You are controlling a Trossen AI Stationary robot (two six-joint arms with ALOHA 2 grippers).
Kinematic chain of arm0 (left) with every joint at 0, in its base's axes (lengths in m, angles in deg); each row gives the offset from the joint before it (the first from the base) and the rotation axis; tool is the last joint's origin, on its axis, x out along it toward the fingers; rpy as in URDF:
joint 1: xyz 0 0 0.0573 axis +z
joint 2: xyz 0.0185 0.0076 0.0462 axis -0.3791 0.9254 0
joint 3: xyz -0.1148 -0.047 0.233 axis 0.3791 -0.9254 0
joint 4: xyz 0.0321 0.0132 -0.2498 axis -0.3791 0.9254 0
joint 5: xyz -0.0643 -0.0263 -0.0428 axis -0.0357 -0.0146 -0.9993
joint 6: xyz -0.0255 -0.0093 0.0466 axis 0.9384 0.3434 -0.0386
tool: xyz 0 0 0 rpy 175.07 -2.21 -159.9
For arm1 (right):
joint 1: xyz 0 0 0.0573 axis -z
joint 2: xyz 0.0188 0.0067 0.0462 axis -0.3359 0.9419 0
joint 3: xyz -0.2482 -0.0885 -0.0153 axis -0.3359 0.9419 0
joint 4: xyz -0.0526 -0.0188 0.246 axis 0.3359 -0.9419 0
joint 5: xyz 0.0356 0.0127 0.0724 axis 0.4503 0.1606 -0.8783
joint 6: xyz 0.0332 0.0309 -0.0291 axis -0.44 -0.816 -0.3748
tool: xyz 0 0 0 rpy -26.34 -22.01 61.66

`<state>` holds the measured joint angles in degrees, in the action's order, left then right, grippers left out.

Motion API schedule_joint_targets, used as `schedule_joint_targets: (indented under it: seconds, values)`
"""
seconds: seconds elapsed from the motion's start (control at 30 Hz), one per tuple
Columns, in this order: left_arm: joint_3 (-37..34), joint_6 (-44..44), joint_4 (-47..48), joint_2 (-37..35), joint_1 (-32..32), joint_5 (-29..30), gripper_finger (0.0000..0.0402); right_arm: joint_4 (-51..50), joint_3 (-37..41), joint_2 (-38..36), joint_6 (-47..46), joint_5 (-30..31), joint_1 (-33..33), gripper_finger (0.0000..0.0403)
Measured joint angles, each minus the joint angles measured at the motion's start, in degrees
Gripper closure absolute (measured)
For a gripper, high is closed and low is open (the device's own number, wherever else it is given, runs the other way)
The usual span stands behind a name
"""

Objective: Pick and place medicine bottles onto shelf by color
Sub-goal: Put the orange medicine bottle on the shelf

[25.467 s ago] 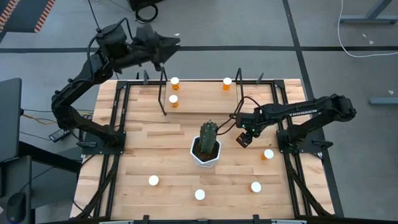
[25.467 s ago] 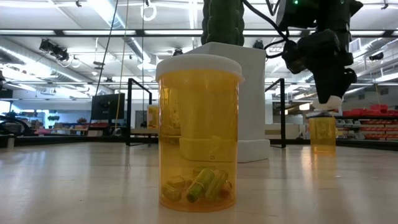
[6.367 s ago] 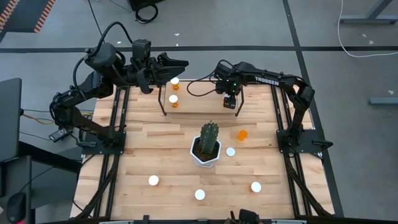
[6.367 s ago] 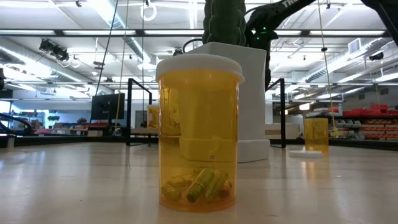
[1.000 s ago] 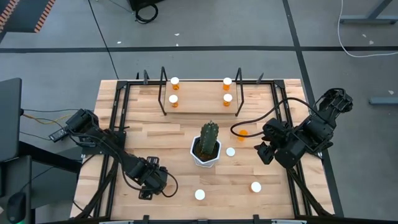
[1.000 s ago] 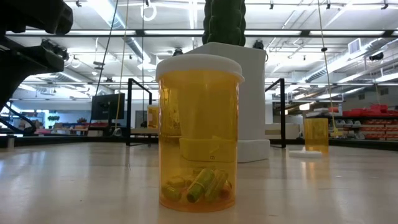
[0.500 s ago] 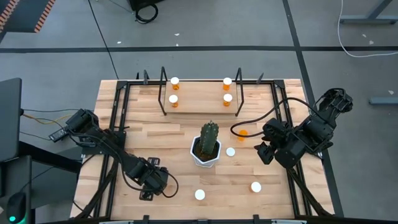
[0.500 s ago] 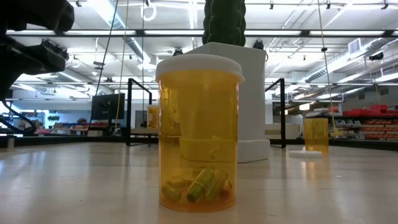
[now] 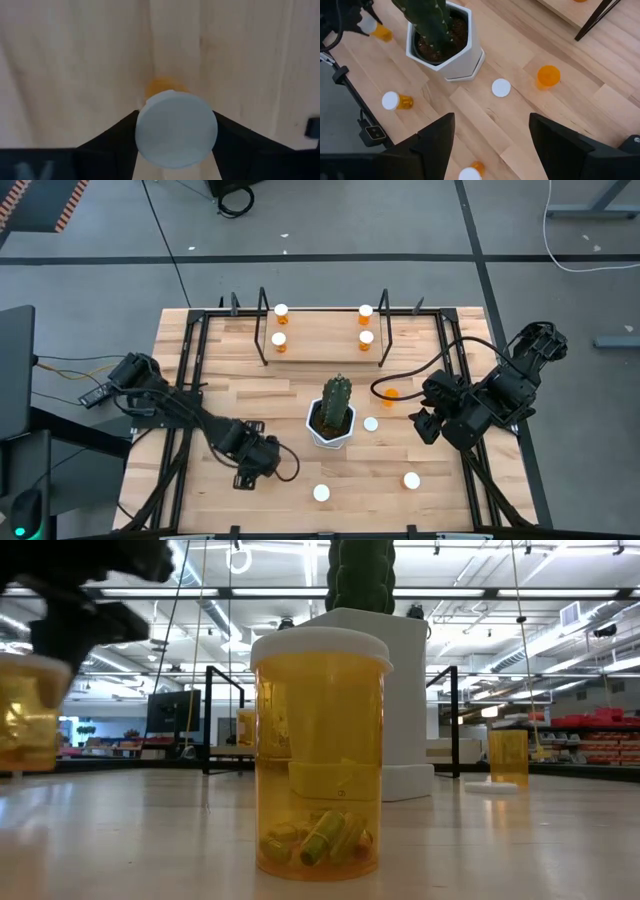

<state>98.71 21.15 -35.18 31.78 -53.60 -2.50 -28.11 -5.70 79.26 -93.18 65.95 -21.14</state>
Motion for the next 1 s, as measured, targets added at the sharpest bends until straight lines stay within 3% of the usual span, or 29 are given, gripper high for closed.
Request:
schedule_joint_targets:
  seconds: [0.17, 0.33, 0.57, 0.8, 1.0]
  values:
    - [3.9, -8.6, 7.6, -1.3, 4.9, 0.0, 0.0177, 0.0, 0.0, 0.0, 0.0, 0.0, 0.0, 0.0141]
    - [6.2, -15.8, 11.3, -7.4, 11.1, 0.0, 0.0193, 0.0, 0.0, 0.0, 0.0, -0.2, 0.0, 0.0141]
    - [13.9, -25.5, 13.9, -13.2, 25.1, 3.1, 0.0175, 0.0, 0.0, 0.0, 0.0, 1.6, 0.0, 0.0141]
    - [27.2, -37.9, 14.9, -7.7, 40.5, 4.6, 0.0185, 0.0, 0.0, 0.0, -0.6, 2.1, 1.4, 0.0141]
    - [41.5, -46.1, 18.6, 1.7, 50.5, 4.6, 0.0182, 0.0, 0.0, 0.0, -1.7, 0.8, 1.4, 0.0141]
